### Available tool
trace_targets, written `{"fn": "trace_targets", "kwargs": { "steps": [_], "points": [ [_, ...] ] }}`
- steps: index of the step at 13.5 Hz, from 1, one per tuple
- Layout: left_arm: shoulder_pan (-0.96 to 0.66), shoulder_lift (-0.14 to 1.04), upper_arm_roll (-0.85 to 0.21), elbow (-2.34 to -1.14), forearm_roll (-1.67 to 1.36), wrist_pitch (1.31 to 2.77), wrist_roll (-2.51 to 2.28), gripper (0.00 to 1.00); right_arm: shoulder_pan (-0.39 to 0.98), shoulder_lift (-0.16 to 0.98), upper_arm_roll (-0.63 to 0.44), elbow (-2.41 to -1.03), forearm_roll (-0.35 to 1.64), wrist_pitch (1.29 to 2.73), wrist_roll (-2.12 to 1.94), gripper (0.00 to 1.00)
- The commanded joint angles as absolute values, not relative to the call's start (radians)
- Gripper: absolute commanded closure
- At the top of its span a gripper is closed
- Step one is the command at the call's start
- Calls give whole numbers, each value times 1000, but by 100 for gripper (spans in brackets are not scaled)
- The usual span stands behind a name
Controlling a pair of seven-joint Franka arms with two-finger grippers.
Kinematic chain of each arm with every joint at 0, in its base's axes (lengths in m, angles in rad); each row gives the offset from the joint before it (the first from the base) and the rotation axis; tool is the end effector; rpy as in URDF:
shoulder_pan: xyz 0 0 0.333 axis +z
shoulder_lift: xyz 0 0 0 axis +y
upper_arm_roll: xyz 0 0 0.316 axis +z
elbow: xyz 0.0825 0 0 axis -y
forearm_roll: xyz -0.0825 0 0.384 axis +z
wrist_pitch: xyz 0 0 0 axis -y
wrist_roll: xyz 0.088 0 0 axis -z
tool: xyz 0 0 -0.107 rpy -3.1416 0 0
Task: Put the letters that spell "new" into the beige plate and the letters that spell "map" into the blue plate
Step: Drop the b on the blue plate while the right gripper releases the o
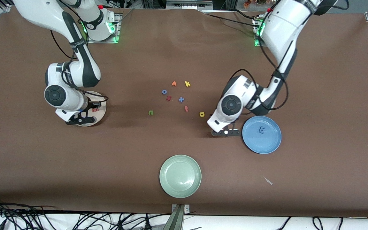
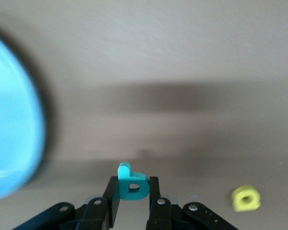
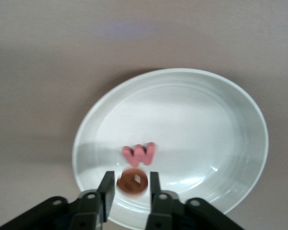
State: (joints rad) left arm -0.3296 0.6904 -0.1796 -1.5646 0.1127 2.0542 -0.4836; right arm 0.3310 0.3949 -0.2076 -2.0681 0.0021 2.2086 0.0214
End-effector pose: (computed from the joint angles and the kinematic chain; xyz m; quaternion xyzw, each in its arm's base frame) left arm 0.6045 -0.3126 0.2286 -0.9951 0.0289 0.0881 0.0347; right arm 0.5578 0.0694 0.2247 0.9903 0.0527 -0.1194 0.0483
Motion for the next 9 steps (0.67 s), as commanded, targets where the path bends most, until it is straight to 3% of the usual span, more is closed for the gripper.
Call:
{"fn": "trace_targets", "kwargs": {
  "steps": [1,4,5,6,7,9],
  "points": [
    [-238,629,-184,-1583,130,1987,-240,92,333,385,-196,-2045,15,2183,14,0],
    [-175,647,-183,-1585,130,1993,-63,80,339,399,-132,-1945,24,2114,75,0],
    [-167,663,-183,-1583,130,1994,-33,62,341,408,-95,-1922,25,2114,109,0],
    [-166,666,-183,-1583,132,1996,-26,14,342,426,-60,-1893,25,2114,153,0],
    [-166,663,-184,-1583,130,1994,-25,0,342,448,-26,-1861,26,2114,196,0],
    [-170,658,-187,-1582,120,1994,-35,0,342,503,40,-1807,28,2126,300,0]
  ]
}}
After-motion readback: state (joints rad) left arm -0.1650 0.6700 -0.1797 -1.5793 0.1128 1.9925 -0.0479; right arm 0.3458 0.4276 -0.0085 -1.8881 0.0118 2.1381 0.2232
